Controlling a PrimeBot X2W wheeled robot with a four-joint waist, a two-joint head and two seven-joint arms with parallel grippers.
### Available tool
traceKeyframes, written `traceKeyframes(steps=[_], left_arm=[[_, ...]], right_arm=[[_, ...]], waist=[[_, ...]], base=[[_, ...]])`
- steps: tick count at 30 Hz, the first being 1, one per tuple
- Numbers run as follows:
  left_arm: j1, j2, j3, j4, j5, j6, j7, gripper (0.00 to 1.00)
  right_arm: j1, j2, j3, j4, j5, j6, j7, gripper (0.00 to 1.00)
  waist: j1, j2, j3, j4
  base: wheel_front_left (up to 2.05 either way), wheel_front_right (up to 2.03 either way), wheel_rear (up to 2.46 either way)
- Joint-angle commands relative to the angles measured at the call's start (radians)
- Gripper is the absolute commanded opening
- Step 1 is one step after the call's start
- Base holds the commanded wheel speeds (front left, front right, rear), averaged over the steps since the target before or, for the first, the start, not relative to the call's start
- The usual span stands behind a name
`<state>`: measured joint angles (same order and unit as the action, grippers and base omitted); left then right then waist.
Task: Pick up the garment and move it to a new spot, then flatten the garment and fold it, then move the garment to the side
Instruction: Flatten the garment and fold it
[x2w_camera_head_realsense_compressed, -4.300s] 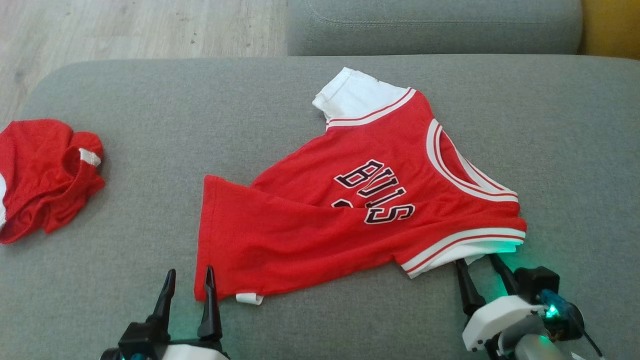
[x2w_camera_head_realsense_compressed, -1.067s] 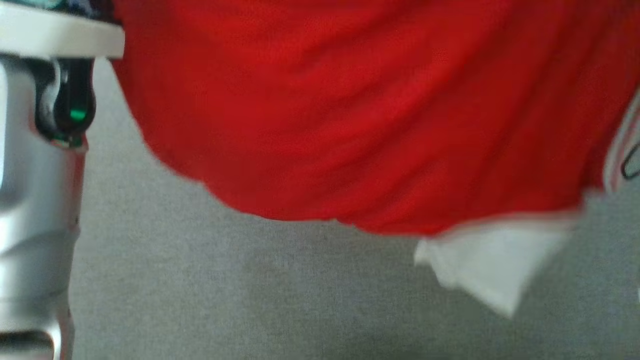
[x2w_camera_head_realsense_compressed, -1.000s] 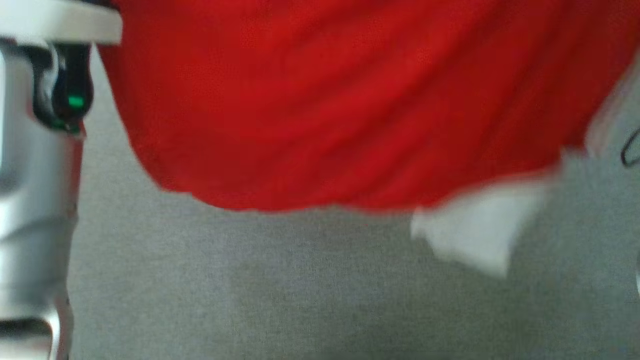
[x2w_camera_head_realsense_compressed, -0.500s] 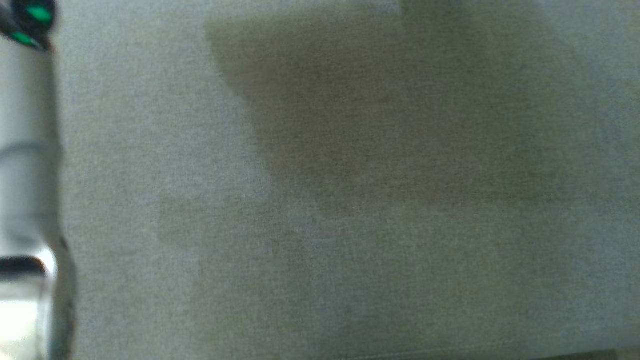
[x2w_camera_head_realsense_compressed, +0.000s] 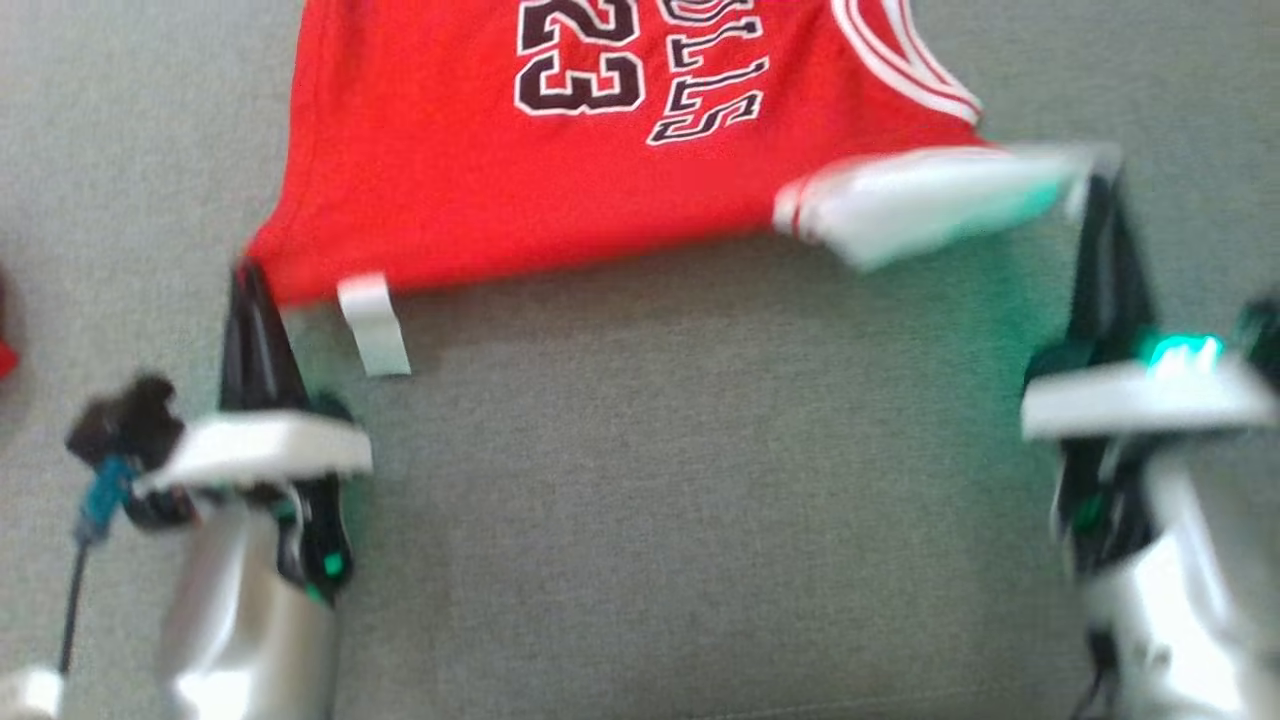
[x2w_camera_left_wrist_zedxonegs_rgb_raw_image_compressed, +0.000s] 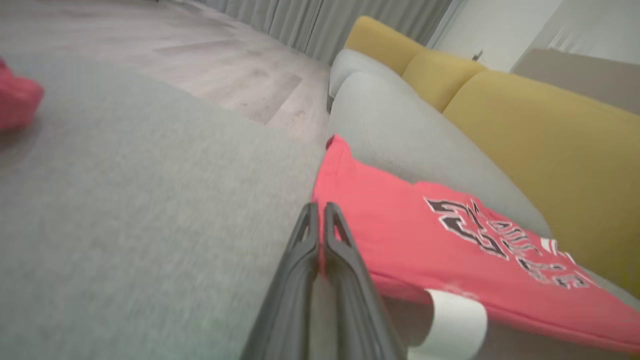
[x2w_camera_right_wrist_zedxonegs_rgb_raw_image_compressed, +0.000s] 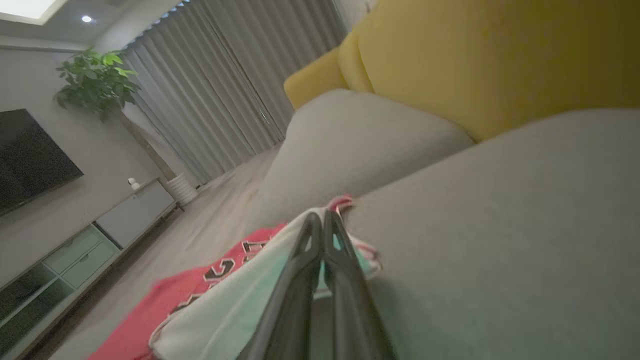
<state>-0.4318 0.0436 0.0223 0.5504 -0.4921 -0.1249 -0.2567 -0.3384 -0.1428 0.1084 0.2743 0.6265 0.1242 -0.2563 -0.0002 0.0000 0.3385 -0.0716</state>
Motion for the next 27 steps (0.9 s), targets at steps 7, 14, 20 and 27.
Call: traceKeyframes(steps=[7,14,20,27], left_arm=[[0.135,0.007,0.04,-0.048,-0.038,-0.005,-0.005,0.0],[0.257,0.007,0.007,-0.064,-0.065,-0.006,-0.005,0.0],[0.387,0.007,-0.002,-0.092,-0.103,-0.006,-0.005,0.0],[0.453,0.007,-0.05,-0.153,-0.117,-0.006,-0.005,0.0]], right_arm=[[0.242,0.042,0.017,-0.087,0.022,0.007,-0.005,0.0],[0.38,0.034,0.036,-0.101,0.027,0.007,-0.005,0.0],[0.474,0.02,0.044,-0.123,0.023,0.007,0.01,0.0],[0.52,0.029,0.029,-0.171,0.036,0.007,0.019,0.0]], waist=[[0.0002,0.0,-0.078,-0.017],[0.0002,0.0,-0.163,-0.034],[0.0002,0.0,-0.245,-0.048],[0.0002,0.0,-0.262,-0.037]], base=[[0.0,0.0,0.0],[0.0,0.0,0.0],[0.0,0.0,0.0],[0.0,0.0,0.0]])
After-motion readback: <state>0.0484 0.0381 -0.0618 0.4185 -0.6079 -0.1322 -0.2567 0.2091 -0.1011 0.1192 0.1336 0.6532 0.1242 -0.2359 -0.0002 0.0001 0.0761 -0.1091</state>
